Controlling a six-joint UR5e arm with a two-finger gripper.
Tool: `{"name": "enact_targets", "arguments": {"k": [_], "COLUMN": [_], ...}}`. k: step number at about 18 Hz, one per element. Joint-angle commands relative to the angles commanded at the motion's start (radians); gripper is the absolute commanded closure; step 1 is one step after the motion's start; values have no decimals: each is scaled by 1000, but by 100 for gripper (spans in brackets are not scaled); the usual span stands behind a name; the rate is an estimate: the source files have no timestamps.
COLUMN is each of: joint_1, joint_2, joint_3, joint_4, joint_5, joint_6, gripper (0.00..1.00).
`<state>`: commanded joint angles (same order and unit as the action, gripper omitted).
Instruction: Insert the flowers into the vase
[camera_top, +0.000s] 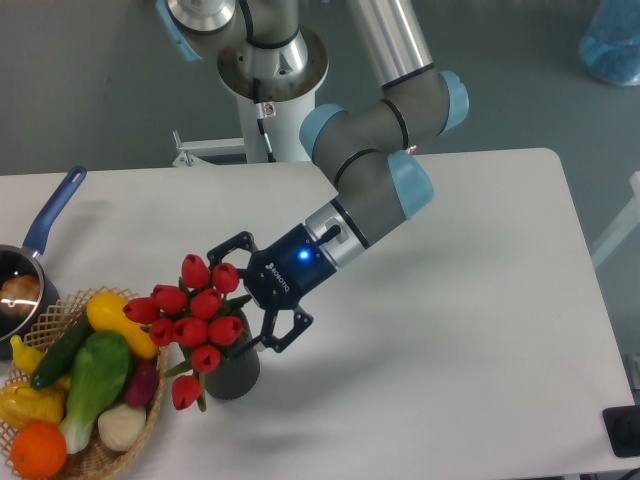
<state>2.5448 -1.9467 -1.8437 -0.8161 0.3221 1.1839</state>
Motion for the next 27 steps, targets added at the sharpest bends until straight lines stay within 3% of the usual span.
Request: {"name": "enact_targets", "arguments": {"k": [8, 14, 17, 21, 23, 25, 27], "joint_1": [25, 80, 117, 147, 153, 152, 152], "joint_2": [43, 116, 167, 175, 190, 193, 192], "joint_3": [-12, 14, 55, 89, 107, 110, 110], "joint_4": [-2, -2, 0, 2, 0, 2, 0], "joint_5": [156, 277, 400, 491, 614, 750, 804], "joint_6": [28, 28, 48, 48, 62, 132, 225], "gripper": [0, 0, 0, 0, 0, 0, 0]}}
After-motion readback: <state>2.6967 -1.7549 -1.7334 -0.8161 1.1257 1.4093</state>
